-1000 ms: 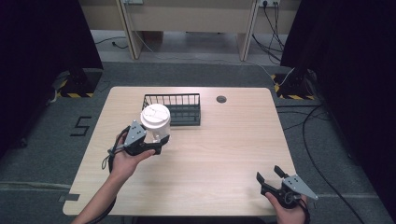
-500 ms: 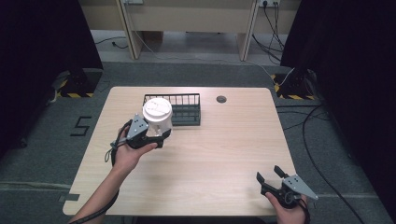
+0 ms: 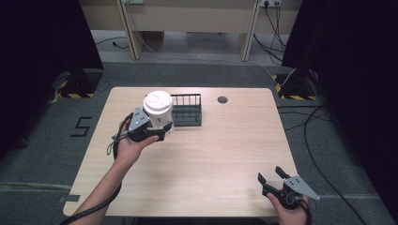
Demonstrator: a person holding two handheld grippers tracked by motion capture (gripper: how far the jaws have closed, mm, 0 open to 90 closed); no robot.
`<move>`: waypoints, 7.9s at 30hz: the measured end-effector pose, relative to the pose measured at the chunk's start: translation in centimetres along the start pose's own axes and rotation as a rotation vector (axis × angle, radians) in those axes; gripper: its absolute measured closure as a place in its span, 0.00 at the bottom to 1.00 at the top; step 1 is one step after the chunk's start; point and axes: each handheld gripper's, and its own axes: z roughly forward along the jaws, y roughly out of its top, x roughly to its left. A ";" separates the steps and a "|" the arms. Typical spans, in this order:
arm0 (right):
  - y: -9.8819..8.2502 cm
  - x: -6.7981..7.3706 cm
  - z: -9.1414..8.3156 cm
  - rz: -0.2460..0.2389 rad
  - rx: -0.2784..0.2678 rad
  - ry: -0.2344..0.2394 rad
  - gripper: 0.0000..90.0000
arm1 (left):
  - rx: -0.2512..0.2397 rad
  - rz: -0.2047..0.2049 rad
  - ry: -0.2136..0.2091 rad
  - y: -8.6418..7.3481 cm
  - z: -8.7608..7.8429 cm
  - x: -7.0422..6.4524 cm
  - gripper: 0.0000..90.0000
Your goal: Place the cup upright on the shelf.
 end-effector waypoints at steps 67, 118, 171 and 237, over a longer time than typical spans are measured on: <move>0.0 -0.1 0.0 0.006 0.004 0.008 0.26 | 0.026 -0.041 0.110 3.5 7.9 4.1 0.20; 0.0 -0.2 0.0 0.007 0.002 0.013 0.26 | 0.173 -0.135 0.181 -0.5 13.3 4.6 0.20; 0.0 -0.1 0.0 0.008 0.008 0.013 0.26 | 0.156 -0.141 0.151 -0.2 8.3 3.8 0.16; 0.0 0.0 0.0 0.014 0.017 0.008 0.26 | 0.159 -0.136 0.132 -5.7 -4.1 1.7 0.16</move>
